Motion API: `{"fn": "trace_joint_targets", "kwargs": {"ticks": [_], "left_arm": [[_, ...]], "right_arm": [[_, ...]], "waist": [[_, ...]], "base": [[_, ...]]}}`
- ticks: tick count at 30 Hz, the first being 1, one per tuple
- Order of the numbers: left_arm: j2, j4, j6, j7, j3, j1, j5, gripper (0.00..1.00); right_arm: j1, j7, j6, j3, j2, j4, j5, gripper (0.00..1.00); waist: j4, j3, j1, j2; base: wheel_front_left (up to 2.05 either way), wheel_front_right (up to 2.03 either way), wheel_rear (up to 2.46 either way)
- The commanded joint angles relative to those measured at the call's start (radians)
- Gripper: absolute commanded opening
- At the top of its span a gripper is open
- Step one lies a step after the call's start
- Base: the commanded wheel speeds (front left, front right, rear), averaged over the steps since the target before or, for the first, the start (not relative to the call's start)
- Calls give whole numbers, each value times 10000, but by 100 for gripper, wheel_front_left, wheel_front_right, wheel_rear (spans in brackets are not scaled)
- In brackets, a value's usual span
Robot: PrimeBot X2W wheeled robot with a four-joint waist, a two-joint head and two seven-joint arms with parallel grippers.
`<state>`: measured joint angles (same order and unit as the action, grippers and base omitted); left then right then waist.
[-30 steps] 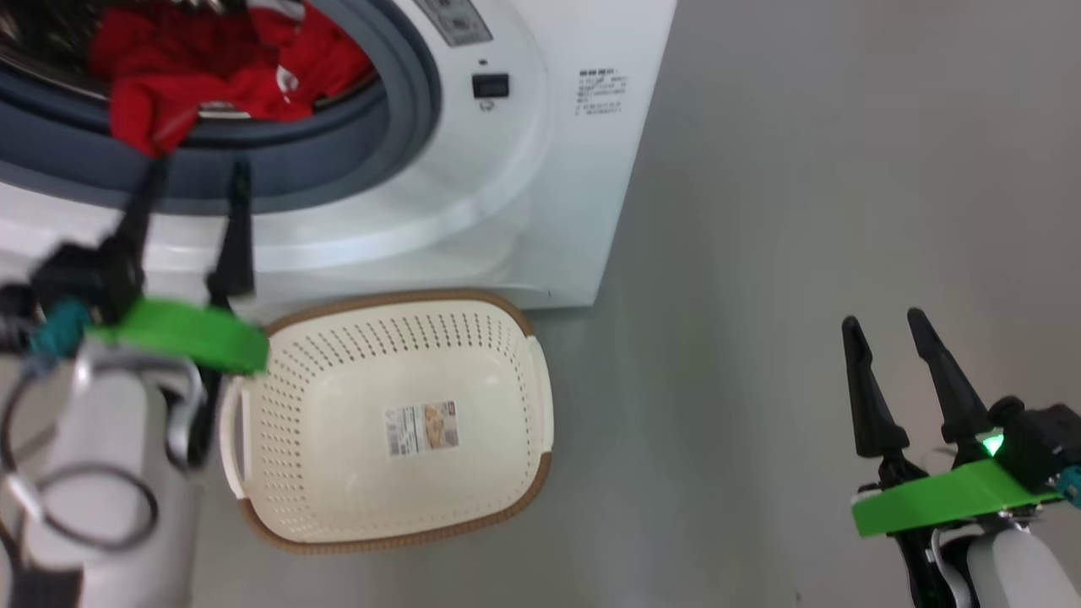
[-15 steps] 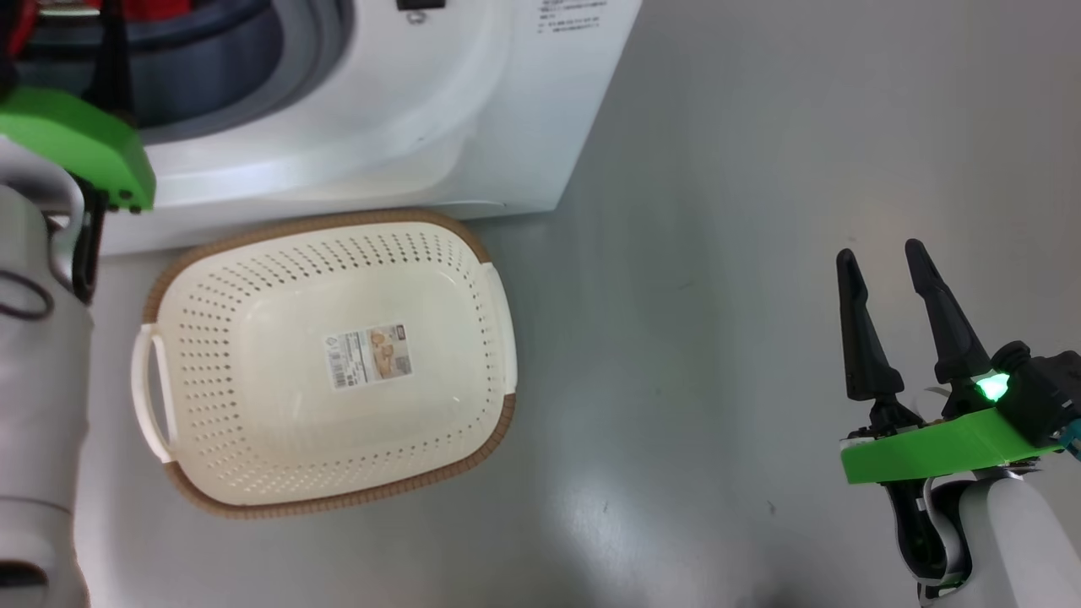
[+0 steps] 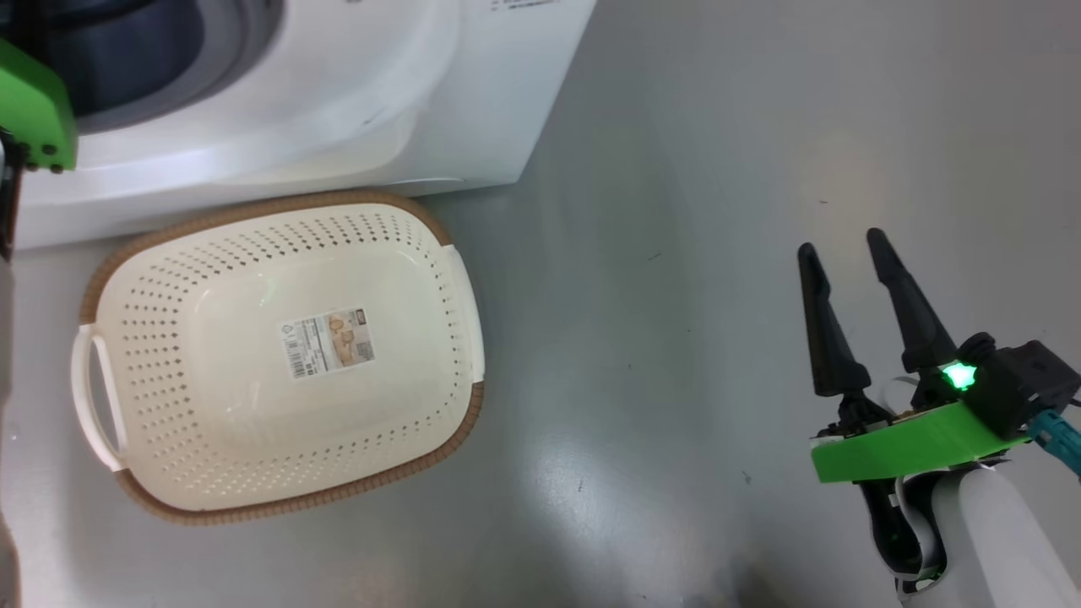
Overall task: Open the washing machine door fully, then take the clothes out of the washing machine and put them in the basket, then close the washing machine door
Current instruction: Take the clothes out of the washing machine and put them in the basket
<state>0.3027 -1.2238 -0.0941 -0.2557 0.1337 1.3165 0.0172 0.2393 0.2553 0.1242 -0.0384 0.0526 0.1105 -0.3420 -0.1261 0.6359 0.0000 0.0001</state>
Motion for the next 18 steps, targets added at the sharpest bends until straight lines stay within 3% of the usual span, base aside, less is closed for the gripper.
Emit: {"fn": "trace_joint_targets", "kwargs": {"ticks": [1, 8, 9, 10, 12, 14, 15, 18], "left_arm": [[651, 110, 115, -56, -52, 173, -41, 100], [959, -286, 343, -59, 52, 296, -44, 99], [994, -333, 356, -59, 43, 301, -15, 84], [1023, -376, 352, -58, 61, 301, -8, 50], [1059, -439, 353, -58, 100, 318, 3, 37], [1070, -481, 375, -58, 130, 324, 24, 9], [1074, -493, 387, -58, 143, 325, 35, 0], [1049, -454, 403, -59, 164, 283, 97, 0]], "right_arm": [[7, 65, 65, -295, -13, -236, 67, 100], [6, 65, 65, -592, -18, -286, 15, 100], [-5, 65, 65, -607, -19, -295, 9, 100], [-13, 65, 65, -614, -19, -308, 3, 100], [-25, 65, 65, -608, -20, -332, -1, 100], [-32, 65, 65, -594, -21, -338, 2, 100], [-33, 65, 65, -588, -21, -340, 1, 100], [-22, 65, 65, -571, -22, -347, -1, 100]], "waist": [[-114, 56, 0, -1], [-392, 136, 0, -1], [-416, 144, 0, -1], [-435, 154, 0, -1], [-455, 169, 0, -1], [-452, 165, 0, -1], [-446, 157, 0, -1], [-413, 106, 0, -1]], "base": [[0, 0, 0], [0, 0, 0], [0, 0, 0], [0, 0, 0], [0, 0, 0], [0, 0, 0], [0, 0, 0], [0, 0, 0]]}}
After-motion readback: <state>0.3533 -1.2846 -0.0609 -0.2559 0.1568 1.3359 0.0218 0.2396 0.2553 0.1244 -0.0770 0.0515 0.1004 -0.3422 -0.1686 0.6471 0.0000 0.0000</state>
